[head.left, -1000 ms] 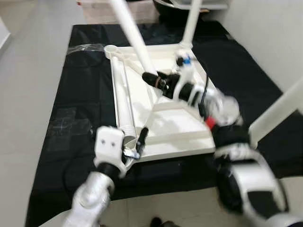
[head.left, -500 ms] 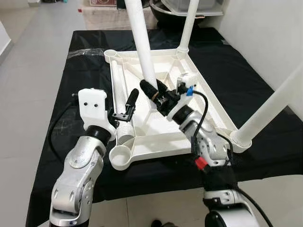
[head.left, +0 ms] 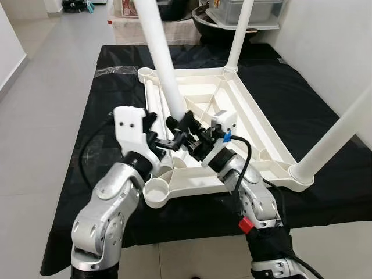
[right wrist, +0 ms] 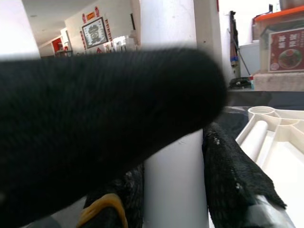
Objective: Building children table
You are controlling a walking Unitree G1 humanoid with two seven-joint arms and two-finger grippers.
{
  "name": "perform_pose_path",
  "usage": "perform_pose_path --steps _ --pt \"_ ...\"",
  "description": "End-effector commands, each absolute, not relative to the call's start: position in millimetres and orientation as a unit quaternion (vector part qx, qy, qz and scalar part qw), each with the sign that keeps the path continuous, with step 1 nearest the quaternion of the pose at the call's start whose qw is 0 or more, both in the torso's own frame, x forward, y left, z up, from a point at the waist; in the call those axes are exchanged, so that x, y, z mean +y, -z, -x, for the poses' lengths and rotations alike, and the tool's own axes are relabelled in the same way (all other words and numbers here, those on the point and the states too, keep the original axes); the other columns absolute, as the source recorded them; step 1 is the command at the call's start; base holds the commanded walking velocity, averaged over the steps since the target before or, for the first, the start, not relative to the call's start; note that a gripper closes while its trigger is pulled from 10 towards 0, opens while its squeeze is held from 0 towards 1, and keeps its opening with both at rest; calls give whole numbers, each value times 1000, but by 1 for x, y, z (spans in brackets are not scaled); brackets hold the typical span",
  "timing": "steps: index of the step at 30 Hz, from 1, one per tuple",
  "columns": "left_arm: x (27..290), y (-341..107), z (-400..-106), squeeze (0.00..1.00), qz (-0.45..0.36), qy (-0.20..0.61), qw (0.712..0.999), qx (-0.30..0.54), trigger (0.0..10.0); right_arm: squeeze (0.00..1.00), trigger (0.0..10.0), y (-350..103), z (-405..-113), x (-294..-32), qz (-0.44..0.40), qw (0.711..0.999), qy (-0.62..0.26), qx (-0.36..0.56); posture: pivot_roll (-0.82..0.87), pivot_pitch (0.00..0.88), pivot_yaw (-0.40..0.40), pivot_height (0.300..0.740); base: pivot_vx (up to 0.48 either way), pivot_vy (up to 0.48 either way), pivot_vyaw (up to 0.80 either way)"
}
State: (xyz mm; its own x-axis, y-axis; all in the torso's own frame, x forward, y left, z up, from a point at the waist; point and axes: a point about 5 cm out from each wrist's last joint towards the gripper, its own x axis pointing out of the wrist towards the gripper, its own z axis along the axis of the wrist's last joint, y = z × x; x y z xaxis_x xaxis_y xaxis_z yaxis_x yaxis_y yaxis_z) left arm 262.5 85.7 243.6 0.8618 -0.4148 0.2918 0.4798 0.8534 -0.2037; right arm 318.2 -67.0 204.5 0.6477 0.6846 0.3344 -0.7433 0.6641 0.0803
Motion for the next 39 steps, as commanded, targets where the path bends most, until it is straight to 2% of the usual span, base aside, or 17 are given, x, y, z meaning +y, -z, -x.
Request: perform_pose_path --steps 1,19,39 --pt "84 -240 -259 0 132 237 956 -110 10000 0 0 -207 -314 -68 -107 900 -392 -157 52 90 -68 740 0 0 0" --pt "97 -241 -269 0 130 195 966 -112 10000 0 0 -202 -301 -70 -108 893 -407 -160 51 102 -67 740 0 0 0" --pt "80 -253 -285 0 158 207 957 -131 10000 0 0 -200 -285 -63 -108 875 -441 -169 46 104 -65 740 0 0 0"
